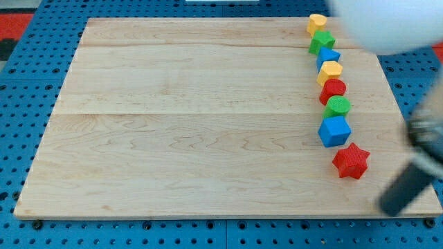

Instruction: Separate the group of blocks

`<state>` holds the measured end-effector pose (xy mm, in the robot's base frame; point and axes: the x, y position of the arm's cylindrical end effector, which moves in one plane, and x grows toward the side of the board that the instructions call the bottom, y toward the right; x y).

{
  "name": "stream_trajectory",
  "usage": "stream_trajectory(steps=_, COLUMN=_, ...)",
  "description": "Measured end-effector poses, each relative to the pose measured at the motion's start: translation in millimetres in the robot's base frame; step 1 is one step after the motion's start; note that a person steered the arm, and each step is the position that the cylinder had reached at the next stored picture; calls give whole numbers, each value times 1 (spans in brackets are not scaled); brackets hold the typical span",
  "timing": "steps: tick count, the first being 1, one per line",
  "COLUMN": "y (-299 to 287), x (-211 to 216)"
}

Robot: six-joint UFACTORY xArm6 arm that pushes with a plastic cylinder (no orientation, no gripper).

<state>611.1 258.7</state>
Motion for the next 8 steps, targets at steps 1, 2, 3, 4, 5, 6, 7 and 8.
stream_trajectory(steps=1, y=33, x=-35)
stream_trajectory(steps=2, y=-26, x=-81)
stream_trajectory(steps=3, y=-70, x=-88)
stream_trajectory(steps=4, y=-121, x=-76)
stream_trajectory(steps=5, y=-52, x=-63)
stream_trajectory(steps=6, y=-45, x=-31)
stream_trajectory(steps=7, y=-119, x=-46)
stream_trajectory(steps=8, y=-191, x=-74)
